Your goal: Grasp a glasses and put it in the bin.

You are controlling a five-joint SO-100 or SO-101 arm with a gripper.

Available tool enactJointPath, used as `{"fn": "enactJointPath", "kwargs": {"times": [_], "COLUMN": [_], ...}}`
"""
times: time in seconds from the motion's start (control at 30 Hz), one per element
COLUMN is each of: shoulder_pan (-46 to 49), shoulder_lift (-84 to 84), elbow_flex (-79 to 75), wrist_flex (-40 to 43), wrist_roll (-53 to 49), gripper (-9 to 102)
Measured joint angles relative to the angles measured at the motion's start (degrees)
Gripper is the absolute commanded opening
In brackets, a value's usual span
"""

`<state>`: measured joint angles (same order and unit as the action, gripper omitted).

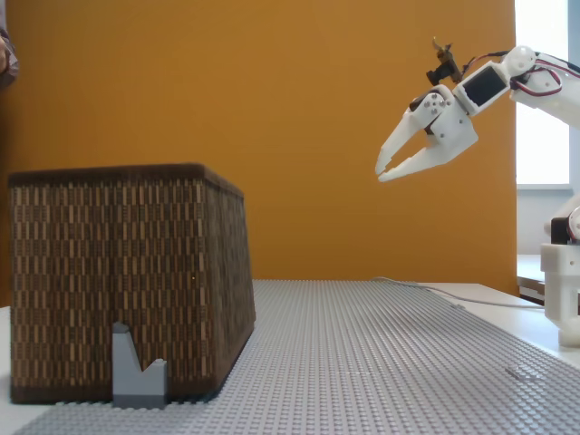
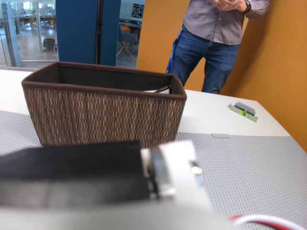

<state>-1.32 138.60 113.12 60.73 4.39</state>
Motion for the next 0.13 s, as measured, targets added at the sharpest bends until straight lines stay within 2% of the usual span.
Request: {"fn": "enactJointPath", "kwargs": {"times": [0.13], "shoulder_pan": [0.0], "shoulder_lift": [0.0], "elbow_flex": [0.1], "wrist_flex": [0.0], "wrist_roll": [0.0], "gripper": [0]}}
